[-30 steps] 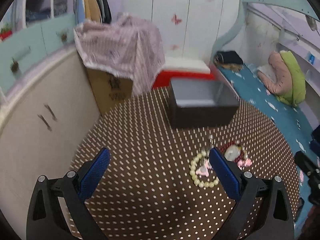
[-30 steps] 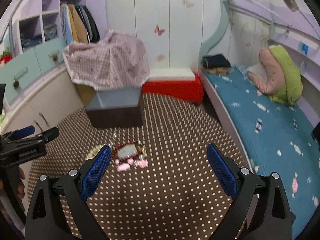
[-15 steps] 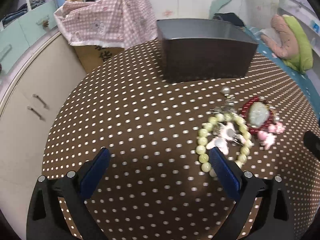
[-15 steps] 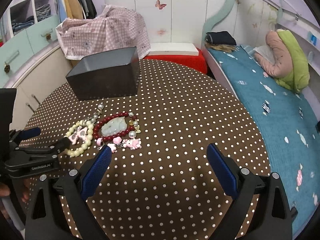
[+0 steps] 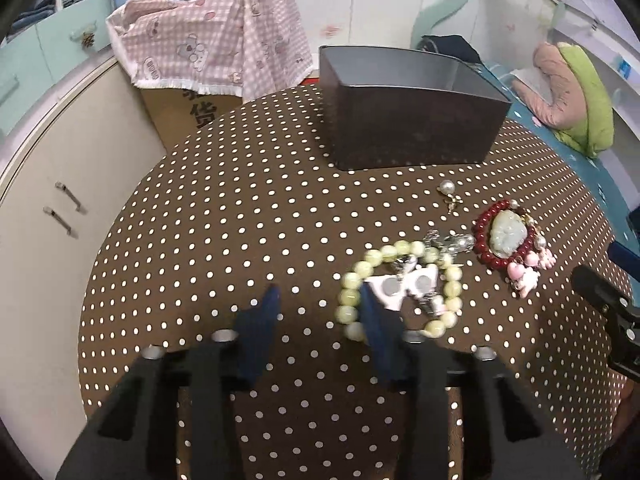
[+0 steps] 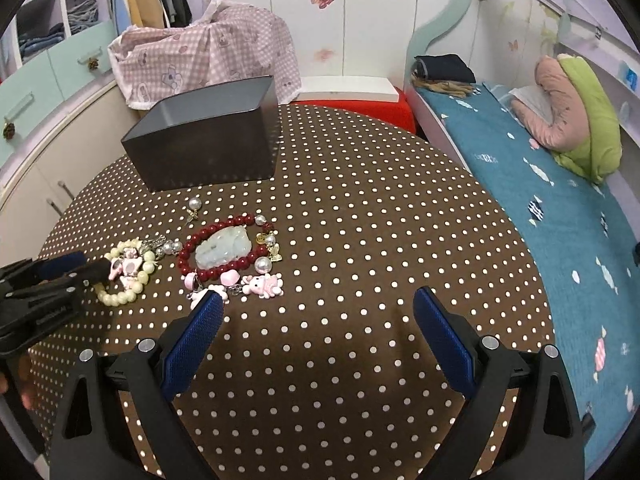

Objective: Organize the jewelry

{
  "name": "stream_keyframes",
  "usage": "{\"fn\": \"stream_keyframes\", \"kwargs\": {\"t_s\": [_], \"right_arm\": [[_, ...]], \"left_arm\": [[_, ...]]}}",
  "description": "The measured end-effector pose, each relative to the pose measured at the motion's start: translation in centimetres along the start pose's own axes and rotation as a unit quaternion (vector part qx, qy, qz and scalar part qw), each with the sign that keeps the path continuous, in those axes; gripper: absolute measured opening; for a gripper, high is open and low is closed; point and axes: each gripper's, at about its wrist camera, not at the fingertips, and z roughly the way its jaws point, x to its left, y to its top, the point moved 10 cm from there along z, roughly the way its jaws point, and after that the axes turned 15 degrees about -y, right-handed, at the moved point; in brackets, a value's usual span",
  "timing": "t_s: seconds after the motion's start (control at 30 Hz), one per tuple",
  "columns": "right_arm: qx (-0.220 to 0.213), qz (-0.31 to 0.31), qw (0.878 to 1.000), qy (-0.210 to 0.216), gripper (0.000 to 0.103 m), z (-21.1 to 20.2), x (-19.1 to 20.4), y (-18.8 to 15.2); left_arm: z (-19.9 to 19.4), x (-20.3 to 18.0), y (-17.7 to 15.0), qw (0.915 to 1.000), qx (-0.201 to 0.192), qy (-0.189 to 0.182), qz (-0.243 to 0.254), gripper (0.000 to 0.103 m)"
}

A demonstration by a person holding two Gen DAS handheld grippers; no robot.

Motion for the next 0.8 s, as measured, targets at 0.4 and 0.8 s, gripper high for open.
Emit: {"fn": "stream_keyframes", "kwargs": {"t_s": [0.4,0.8], "right_arm": [[0.001,-0.007,1.0,0.001,0.093,-0.1,0.6,-0.3],[-0.002,0.002,1.0,0.006,0.093,-0.4,0.3,0.4]], "left_arm": [[-3.8,-1.6,1.1,0.995,-0.043,-0.09,-0.01,0.008],[-9.5,-4.8,3.2,0.9705,-0.097,-0.221,-0.006,0.008]]}}
